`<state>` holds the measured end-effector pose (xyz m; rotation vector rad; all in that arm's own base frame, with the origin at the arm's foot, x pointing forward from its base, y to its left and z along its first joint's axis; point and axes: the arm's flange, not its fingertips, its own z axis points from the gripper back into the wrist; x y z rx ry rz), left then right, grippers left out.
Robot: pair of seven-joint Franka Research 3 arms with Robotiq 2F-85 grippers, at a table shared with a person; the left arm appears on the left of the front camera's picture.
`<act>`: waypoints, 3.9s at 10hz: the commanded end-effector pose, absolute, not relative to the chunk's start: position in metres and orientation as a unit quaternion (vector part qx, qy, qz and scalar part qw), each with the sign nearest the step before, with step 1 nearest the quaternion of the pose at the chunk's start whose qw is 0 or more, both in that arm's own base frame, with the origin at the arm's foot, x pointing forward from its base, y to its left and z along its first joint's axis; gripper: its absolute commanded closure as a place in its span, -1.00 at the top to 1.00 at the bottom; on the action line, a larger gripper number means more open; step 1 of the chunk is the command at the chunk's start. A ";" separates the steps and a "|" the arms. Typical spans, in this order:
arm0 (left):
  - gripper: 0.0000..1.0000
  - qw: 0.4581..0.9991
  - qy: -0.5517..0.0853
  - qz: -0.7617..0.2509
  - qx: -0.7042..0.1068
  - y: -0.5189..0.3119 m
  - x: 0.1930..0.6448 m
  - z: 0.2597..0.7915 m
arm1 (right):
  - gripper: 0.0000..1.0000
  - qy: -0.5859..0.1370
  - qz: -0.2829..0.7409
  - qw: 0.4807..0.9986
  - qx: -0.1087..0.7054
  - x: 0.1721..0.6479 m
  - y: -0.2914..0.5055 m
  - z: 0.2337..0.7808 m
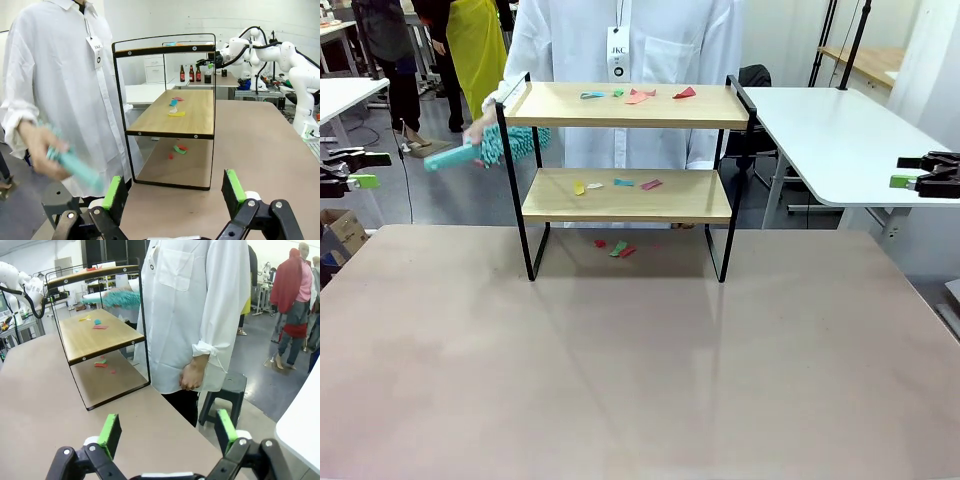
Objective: Clean the shelf.
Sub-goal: Pick up the Duster handed by the human.
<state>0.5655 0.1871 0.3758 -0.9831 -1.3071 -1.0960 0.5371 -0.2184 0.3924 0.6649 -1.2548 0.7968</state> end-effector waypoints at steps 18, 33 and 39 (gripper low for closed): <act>1.00 0.614 -0.528 -0.458 -0.366 0.171 0.557 0.433 | 1.00 -0.556 0.355 0.690 0.298 0.537 -0.217 0.394; 1.00 0.886 -0.360 -0.292 -0.015 0.009 0.493 0.613 | 1.00 -0.556 0.355 0.690 0.298 0.537 -0.217 0.394; 1.00 0.905 -0.372 -0.207 0.024 -0.072 0.433 0.623 | 1.00 -0.556 0.355 0.690 0.298 0.537 -0.217 0.394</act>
